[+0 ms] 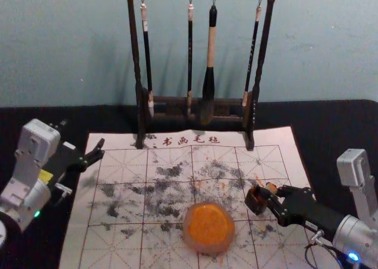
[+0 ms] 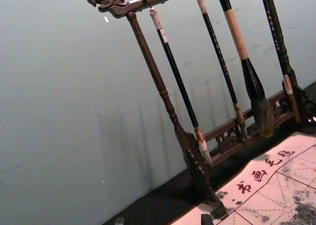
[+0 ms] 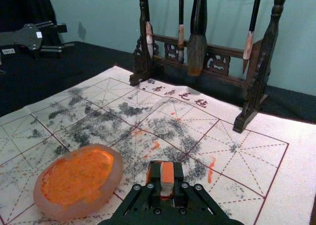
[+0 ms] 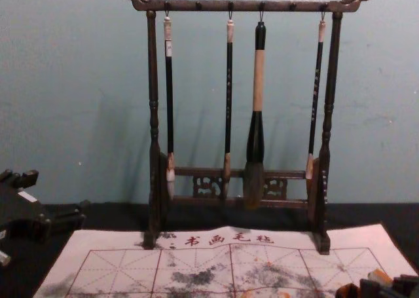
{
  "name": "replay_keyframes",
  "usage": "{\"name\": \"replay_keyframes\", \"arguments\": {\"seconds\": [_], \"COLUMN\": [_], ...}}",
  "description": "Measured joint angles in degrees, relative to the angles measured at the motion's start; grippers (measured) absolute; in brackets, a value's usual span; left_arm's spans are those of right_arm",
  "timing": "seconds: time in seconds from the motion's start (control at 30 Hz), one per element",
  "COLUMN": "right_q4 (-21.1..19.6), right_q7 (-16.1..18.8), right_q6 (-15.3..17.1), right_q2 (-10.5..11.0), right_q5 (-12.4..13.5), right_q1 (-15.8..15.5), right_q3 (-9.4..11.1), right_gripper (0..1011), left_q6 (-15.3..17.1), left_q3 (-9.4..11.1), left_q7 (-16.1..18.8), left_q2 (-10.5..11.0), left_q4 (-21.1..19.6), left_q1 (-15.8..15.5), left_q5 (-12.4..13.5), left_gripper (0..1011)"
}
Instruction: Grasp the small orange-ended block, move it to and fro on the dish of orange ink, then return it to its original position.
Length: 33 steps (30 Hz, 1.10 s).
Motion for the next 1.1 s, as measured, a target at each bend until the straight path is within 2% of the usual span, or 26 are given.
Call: {"name": "replay_keyframes", "arguments": {"seconds": [0.43, 0.83, 0.97, 1.1], "right_q4": [-2.20, -6.46, -7.32, -7.75], "right_q7": [0.02, -0.24, 0.42, 1.67], "right_q6": [1.36, 0.35, 0.22, 0.54], "right_q2": [0.14, 1.00, 1.06, 1.19], "right_q5": [-0.02, -0.34, -0.32, -0.37], "right_q1": [-0.18, -0.08, 0.63, 1.61], "right_q3": [0.75, 2.43, 2.20, 1.04], "right_gripper": [98, 99, 99, 99], "left_q6": [0.00, 0.00, 0.00, 0.00], "left_q3": [0.00, 0.00, 0.00, 0.00], "left_q7": [0.00, 0.00, 0.00, 0.00], "left_q2": [0.00, 0.00, 0.00, 0.00], "left_q4": [0.00, 0.00, 0.00, 0.00], "left_q1": [0.00, 0.00, 0.00, 0.00], "left_q5": [0.00, 0.00, 0.00, 0.00], "left_gripper": [1001, 1001, 1001, 1001]}}
